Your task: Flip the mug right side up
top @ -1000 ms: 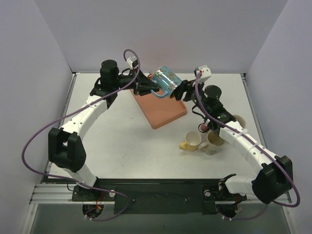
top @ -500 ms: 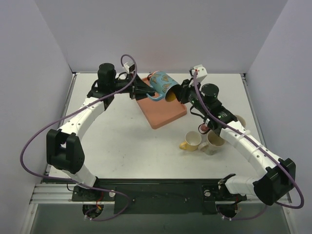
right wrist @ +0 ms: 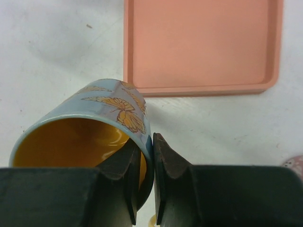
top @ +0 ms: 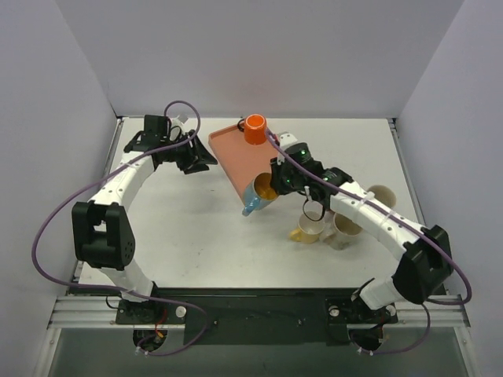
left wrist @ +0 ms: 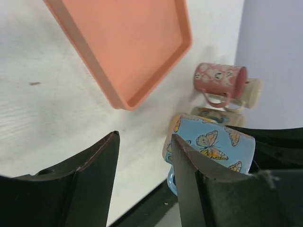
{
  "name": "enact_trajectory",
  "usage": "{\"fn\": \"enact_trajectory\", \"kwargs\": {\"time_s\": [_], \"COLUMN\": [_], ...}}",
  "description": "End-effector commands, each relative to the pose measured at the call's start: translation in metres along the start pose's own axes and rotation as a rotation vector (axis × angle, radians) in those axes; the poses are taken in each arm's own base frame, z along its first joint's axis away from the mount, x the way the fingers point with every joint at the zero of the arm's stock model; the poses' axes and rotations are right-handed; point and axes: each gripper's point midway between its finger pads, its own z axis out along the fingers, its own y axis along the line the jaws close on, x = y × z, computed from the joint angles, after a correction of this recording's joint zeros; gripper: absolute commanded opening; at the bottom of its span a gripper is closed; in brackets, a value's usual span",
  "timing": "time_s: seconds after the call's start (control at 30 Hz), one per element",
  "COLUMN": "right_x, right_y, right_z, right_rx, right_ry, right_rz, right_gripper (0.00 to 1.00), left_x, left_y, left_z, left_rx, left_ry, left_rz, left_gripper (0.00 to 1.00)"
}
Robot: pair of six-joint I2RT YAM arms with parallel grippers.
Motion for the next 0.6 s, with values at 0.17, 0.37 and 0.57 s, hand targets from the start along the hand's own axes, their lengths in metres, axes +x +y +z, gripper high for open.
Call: {"fn": "enact_trajectory", "kwargs": {"time_s": [0.17, 0.37, 0.57], "right_x": [0.023, 0.049, 0.066], "right_y": [0.032, 0.019, -0.007], "right_z": [0.017, 0.02, 0.02], "right_rx": [0.128, 0.219, 0.268], "right_ry": [0.177, 0.263, 0.302], "right_rz": [-0.091, -0.159, -0.13], "right_gripper": [0.0, 0.0, 0.0], "left_x": [-0.053, -0.083, -0.11], "left_y": [-0.004, -0.019, -0.029], "left_z": [-0.025, -0.019, 0.021], "left_rx": [-0.139, -0.124, -0.032], "left_ry": [-0.168, -0.203, -0.205], "left_rz": [0.532, 0.867, 1.002], "left_gripper": [0.58, 0.62, 0.63]}}
